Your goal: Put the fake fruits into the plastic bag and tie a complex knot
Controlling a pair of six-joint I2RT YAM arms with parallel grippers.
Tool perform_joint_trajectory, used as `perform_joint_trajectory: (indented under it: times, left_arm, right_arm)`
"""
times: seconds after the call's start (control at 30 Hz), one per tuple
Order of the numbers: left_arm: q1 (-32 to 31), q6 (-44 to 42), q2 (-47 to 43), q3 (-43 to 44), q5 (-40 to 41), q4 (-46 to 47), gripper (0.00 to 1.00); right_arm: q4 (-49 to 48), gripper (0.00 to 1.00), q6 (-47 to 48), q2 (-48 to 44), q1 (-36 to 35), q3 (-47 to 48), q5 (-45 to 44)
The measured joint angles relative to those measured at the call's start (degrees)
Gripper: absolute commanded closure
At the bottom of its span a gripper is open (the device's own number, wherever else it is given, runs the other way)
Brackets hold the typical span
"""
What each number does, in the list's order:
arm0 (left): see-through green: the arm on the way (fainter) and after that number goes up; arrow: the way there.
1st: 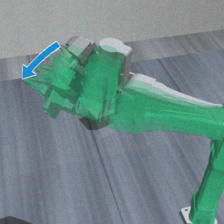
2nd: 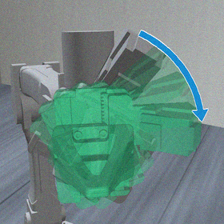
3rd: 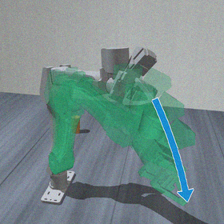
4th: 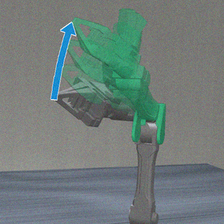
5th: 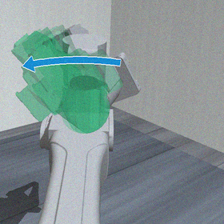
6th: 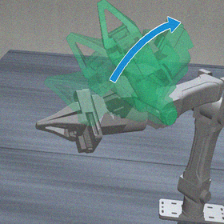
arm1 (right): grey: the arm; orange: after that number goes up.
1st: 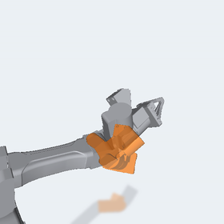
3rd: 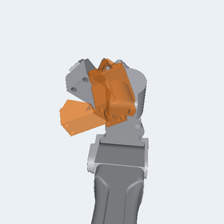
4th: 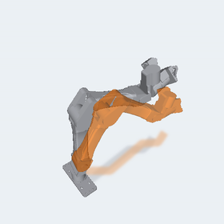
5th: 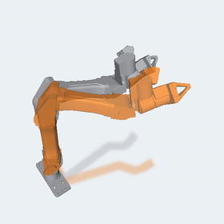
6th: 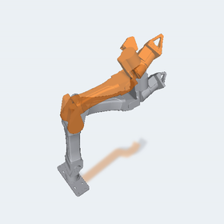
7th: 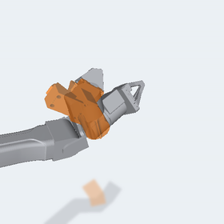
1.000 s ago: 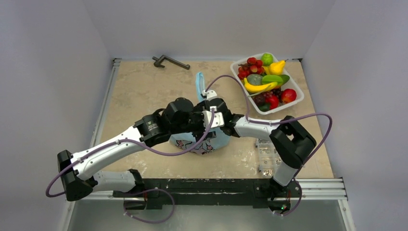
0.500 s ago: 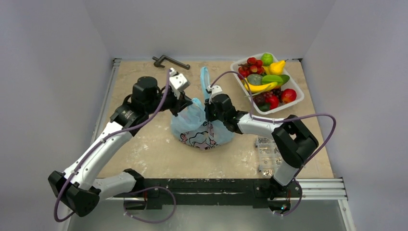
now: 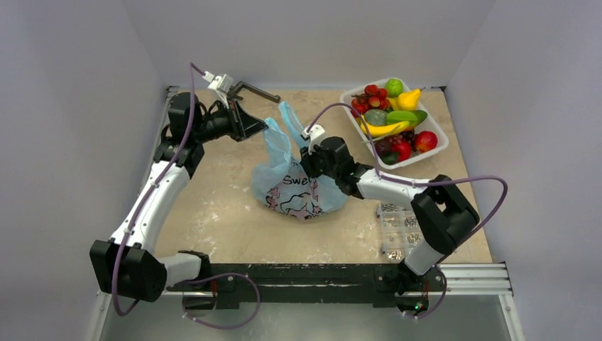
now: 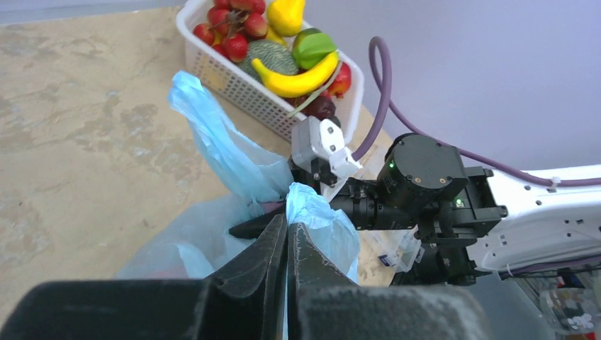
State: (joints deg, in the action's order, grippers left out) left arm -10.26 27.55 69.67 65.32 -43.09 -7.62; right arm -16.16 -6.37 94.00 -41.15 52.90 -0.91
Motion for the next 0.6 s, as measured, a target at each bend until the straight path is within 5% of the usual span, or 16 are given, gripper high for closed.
perform_joint_trajectory:
  times: [0.1,0.3,0.5,0.6]
  left_arm:
    - [0.46,1.73,1.27,0.0,-3.67,4.0,1.0]
    - [0.72,2.05,3.34,0.2,-8.33,8.98,1.0]
    - [0.83,1.86,5.4,0.79,-11.06,10.12,1.0]
    - [0.83,1.81,6.36,1.75,-12.7,10.12,1.0]
  right_arm:
    - [3.04,0.3,3.78,-2.03,1.44,0.0,2.91]
    - [10.19,0.1,9.09,-10.08,4.98,0.02,8.7]
    - [16.59,0.09,14.23,-18.27,7.74,1.42,15.85]
    - [19.34,0.19,17.0,-20.83,9.35,3.06,21.86]
